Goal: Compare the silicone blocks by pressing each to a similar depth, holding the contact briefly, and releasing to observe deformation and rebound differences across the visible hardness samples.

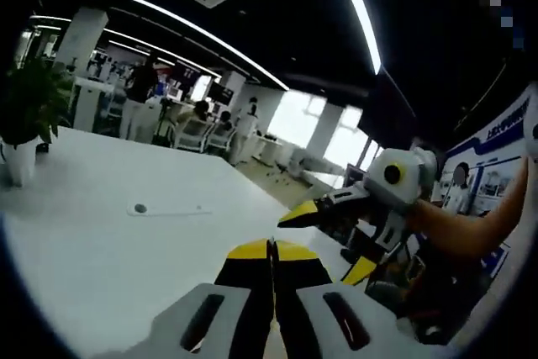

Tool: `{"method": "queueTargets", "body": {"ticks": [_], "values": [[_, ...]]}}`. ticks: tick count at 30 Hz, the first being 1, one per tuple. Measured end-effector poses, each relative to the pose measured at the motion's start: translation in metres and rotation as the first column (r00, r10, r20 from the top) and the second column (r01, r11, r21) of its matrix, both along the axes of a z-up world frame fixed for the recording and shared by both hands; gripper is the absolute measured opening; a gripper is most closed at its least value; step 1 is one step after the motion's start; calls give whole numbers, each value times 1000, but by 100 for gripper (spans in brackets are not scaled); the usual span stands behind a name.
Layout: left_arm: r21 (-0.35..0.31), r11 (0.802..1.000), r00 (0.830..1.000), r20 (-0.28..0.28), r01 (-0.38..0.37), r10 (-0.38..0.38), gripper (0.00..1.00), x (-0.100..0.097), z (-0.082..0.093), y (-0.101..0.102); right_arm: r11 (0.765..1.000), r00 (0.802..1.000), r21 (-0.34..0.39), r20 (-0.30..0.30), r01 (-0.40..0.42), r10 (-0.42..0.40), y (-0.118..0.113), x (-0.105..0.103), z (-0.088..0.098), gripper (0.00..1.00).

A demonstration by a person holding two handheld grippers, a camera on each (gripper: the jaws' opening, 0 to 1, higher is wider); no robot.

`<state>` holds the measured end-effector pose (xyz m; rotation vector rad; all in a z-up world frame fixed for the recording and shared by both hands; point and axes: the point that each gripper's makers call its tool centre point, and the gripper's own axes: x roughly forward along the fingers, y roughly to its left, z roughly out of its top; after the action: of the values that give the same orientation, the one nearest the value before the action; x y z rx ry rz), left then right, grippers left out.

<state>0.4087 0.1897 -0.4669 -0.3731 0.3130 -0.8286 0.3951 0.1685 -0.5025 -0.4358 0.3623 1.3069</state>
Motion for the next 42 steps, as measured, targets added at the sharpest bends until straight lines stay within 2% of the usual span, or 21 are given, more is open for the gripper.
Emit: {"method": "queueTargets", "body": {"ticks": [3, 5, 8, 11, 24, 25, 26, 36, 42], "values": [[2, 1000, 1000, 9, 17, -17, 0, 0, 3, -4, 999, 999, -7, -4, -46, 46, 11, 2, -2, 55], [1, 1000, 1000, 18, 16, -16, 0, 1, 7, -5, 996, 996, -44, 3, -84, 84, 15, 4, -6, 55], [-8, 1000, 999, 21, 25, -24, 0, 2, 11, -8, 993, 994, -59, -17, -105, 105, 21, 6, -11, 55], [-4, 1000, 999, 31, 27, -27, 0, 3, 14, -11, 986, 990, -92, -11, -138, 137, 24, 6, -17, 55], [7, 995, 994, 59, 96, -96, 0, -2, 25, -27, 972, 980, -129, -48, -197, 193, 36, 3, -31, 55], [4, 993, 992, 53, 116, -116, 0, -4, 25, -30, 970, 979, -132, -53, -202, 197, 35, 2, -32, 53], [14, 995, 993, 64, 101, -102, 0, -2, 25, -29, 970, 978, -132, -60, -205, 199, 36, 1, -32, 53], [24, 990, 988, 59, 140, -141, 0, -8, 22, -37, 964, 971, -145, -122, -223, 206, 33, -6, -38, 42], [44, 985, 983, 69, 168, -171, 0, -15, 19, -41, 964, 974, -168, -125, -208, 188, 29, -7, -41, 31]]}}
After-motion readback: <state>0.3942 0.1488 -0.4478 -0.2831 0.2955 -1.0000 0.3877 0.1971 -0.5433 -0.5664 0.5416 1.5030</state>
